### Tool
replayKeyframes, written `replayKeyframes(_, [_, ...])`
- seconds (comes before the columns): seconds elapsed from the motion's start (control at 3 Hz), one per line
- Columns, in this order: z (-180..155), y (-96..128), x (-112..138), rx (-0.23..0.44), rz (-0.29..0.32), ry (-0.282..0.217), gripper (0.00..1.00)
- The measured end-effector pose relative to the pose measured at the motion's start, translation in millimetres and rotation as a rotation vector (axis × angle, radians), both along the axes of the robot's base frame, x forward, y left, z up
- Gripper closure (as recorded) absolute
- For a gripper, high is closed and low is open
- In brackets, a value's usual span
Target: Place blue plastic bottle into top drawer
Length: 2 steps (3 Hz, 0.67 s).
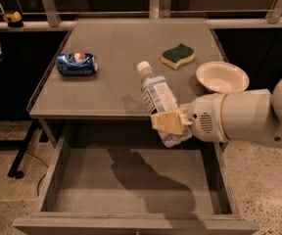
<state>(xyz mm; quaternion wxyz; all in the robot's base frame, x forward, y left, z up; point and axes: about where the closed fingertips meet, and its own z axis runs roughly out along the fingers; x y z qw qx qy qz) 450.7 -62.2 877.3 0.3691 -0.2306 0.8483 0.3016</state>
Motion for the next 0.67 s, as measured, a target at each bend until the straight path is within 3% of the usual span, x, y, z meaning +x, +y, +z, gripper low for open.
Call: replayKeyframes(0.67, [-24,-8,-34,0.036,-0.142,-0.002,1.00])
